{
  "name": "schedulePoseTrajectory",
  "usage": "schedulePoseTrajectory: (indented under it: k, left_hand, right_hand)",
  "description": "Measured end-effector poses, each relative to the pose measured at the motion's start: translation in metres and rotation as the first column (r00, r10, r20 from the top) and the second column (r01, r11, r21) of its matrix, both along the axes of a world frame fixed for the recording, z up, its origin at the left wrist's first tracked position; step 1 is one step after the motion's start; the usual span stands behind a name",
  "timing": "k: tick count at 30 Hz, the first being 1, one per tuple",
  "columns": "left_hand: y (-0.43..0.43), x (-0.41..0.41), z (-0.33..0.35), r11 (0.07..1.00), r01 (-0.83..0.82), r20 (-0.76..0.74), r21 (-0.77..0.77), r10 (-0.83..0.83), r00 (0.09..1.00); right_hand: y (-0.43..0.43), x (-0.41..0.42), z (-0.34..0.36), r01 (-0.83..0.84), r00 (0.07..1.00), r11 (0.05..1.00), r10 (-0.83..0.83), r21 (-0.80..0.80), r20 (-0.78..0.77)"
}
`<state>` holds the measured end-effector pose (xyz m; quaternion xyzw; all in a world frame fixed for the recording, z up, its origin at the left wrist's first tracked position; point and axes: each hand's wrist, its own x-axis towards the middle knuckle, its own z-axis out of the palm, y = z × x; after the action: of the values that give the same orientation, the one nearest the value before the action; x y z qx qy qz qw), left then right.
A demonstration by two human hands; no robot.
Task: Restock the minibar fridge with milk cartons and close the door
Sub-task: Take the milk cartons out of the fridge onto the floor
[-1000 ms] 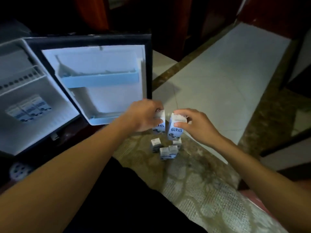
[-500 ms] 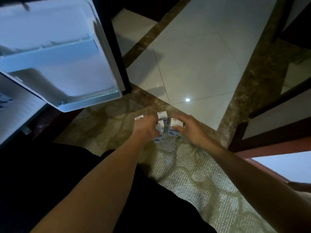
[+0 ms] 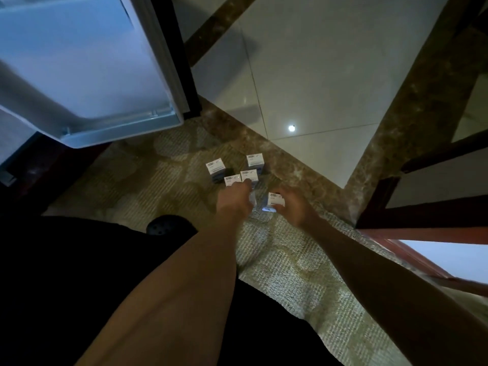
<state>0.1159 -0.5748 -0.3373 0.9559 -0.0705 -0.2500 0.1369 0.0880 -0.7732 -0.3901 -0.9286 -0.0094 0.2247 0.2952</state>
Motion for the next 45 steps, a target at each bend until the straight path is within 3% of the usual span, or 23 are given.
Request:
schedulePoseTrajectory:
  k: [8,14,24,30,33,40,45]
  left_hand:
    - [-0.006,0.001,-0.014,1.0,0.005,-0.035,0.028,-0.004,0.999]
    - [-0.008,-0.001,-0.019,0.991,0.106,-0.093,0.077,-0.098,0.991]
    - [0.006,-0.005,0.019,0.987,0.093,-0.098,0.134,-0.08,0.992]
    - [0.027,0.004,0.072,0.987,0.111,0.02,0.12,-0.114,0.993]
    - [0.057,0.009,0.109,0.972,0.121,0.058,0.203,-0.135,0.989]
    - [0.154,0.023,0.195,0.936,0.0,0.239,0.352,-0.09,0.967]
    - [0.213,0.024,0.252,0.936,-0.113,0.326,0.334,-0.002,0.945]
  right_hand:
    - [0.002,0.0,-0.01,-0.032,0.999,0.999,0.032,-0.012,0.017]
    - [0.007,-0.012,-0.001,-0.032,0.996,0.998,0.028,0.047,0.084]
    - [0.02,-0.023,0.028,-0.032,0.991,0.999,0.029,0.025,0.131]
    - [0.038,0.003,0.069,-0.119,0.965,0.992,0.107,0.038,0.238]
    - [0.059,0.023,0.105,-0.141,0.956,0.99,0.129,0.028,0.262]
    - [0.134,0.063,0.2,-0.401,0.812,0.916,0.363,-0.015,0.458]
    - [0.207,0.089,0.264,-0.529,0.724,0.848,0.476,-0.042,0.499]
